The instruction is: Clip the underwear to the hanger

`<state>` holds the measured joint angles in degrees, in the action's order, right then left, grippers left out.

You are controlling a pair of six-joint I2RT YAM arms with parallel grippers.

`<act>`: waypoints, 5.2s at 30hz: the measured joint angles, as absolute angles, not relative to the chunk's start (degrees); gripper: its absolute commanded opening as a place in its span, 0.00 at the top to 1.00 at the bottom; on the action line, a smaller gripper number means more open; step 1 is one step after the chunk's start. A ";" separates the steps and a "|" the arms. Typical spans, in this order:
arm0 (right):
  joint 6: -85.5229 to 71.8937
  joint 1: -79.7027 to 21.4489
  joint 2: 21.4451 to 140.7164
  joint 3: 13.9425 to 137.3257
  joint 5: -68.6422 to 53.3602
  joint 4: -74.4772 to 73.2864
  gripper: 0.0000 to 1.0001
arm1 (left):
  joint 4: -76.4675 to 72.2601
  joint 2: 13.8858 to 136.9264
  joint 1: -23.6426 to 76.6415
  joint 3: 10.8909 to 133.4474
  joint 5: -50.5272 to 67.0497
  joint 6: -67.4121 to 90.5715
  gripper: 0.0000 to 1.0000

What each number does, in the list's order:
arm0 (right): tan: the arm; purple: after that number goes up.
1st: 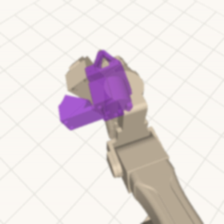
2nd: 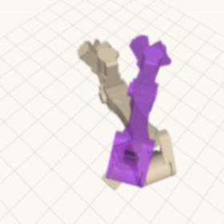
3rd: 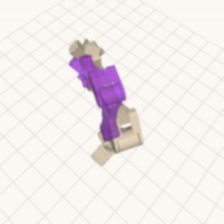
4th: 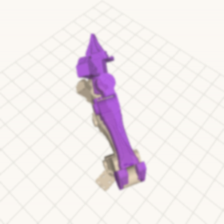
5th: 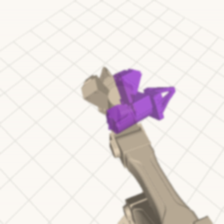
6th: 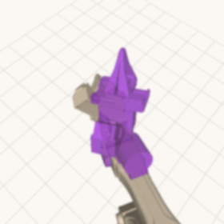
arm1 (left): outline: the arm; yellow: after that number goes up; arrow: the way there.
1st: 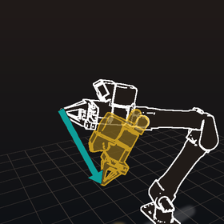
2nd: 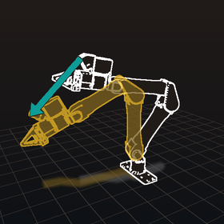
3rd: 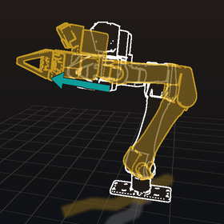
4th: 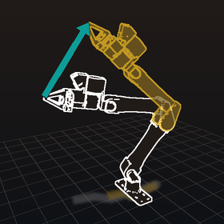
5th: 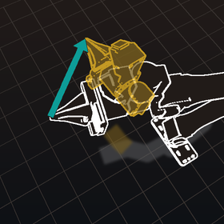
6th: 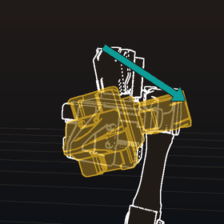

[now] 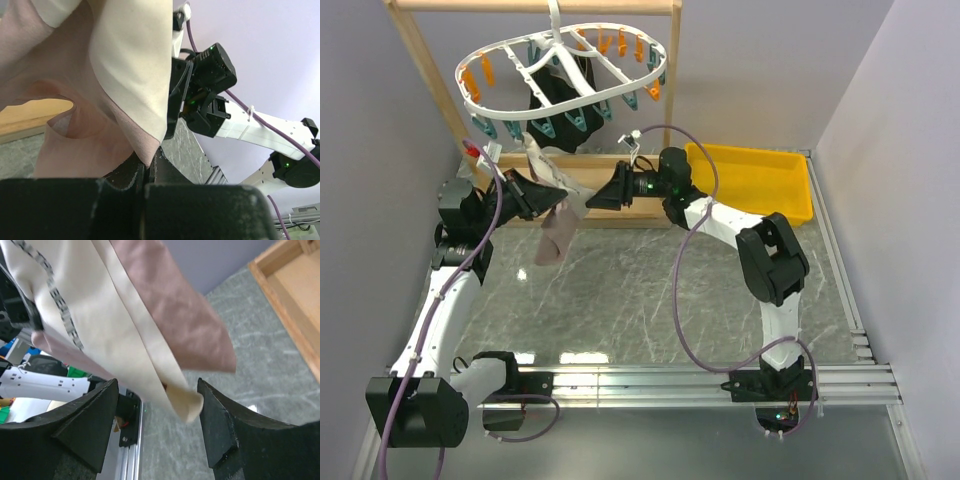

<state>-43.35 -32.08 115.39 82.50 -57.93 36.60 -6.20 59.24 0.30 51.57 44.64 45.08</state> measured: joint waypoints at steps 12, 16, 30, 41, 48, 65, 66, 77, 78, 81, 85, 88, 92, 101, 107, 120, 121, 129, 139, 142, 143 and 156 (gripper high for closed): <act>-51.33 -32.05 119.00 86.54 -59.33 43.70 1.00 | -5.98 59.55 0.30 51.68 45.10 44.62 0.91; -49.74 -31.86 116.84 84.86 -60.10 41.82 1.00 | -4.58 59.46 0.14 51.77 43.31 43.97 0.62; -27.33 -28.62 99.77 85.32 -55.40 14.81 1.00 | 5.82 43.11 -2.98 48.45 37.10 38.33 0.74; -17.21 -29.45 94.83 85.43 -51.62 2.35 1.00 | 5.45 43.75 -2.26 40.25 38.26 41.71 0.93; -11.42 -34.28 91.37 85.38 -49.76 -2.31 1.00 | -9.74 55.92 4.67 37.80 35.66 50.98 0.94; -0.12 -48.31 92.73 79.64 -34.57 -6.37 1.00 | -33.78 68.86 12.75 38.57 27.97 64.60 0.77; -0.14 -48.38 94.19 79.90 -32.29 -6.02 1.00 | -33.95 68.82 12.84 38.83 28.21 64.47 0.74; -6.94 -47.13 98.91 79.96 -11.68 -1.54 1.00 | -23.57 60.36 11.55 39.16 28.71 58.15 0.51; -7.75 -46.81 98.94 79.96 -10.66 -0.91 1.00 | -22.35 59.61 11.00 39.16 28.84 57.60 0.50; -9.61 -45.74 99.42 79.99 -8.21 1.10 1.00 | -18.44 58.06 9.26 39.16 29.65 55.99 0.50; -11.03 -45.12 101.45 80.68 -6.83 2.70 1.00 | -13.91 55.86 6.66 39.13 31.35 53.65 0.50; -11.81 -45.12 103.20 81.21 -6.72 3.05 1.00 | -11.22 53.56 4.38 39.13 32.86 51.66 0.50; -13.08 -45.12 105.36 82.11 -6.94 3.70 1.00 | -9.15 50.85 0.91 39.13 35.35 49.54 0.50; -15.42 -45.23 106.02 82.28 -10.37 5.30 0.98 | -7.42 48.12 -1.96 39.13 38.20 47.13 0.50; -16.14 -45.47 106.02 82.30 -14.66 6.46 0.82 | -7.42 47.72 -2.26 39.13 38.68 46.48 0.50; -15.09 -46.00 103.70 78.43 -18.81 7.35 0.59 | -7.44 47.72 -2.46 39.13 38.79 43.48 0.46; -14.87 -46.09 103.42 78.04 -19.14 7.44 0.57 | -7.44 47.72 -2.46 39.13 38.79 43.18 0.46; -14.44 -46.63 100.73 74.70 -24.18 9.45 0.50 | -7.46 48.03 -2.46 40.29 38.81 41.98 0.45; -14.50 -46.46 100.36 74.48 -30.85 10.33 0.50 | -9.06 48.49 -2.52 41.67 39.88 40.86 0.47; -14.50 -46.00 100.03 74.48 -31.59 10.31 0.50 | -9.78 48.47 -2.57 41.67 40.71 39.92 0.47; -14.48 -45.67 99.72 74.48 -31.73 10.28 0.50 | -10.07 48.47 -2.57 41.67 40.93 39.62 0.48; -14.59 -39.83 88.36 74.48 -32.10 12.73 0.50 | -11.20 48.01 0.05 44.12 43.99 30.15 0.50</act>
<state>-14.59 -39.83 88.36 74.48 -32.10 12.73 -11.20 48.01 0.05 44.12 43.99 30.15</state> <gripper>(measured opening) 0.500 0.503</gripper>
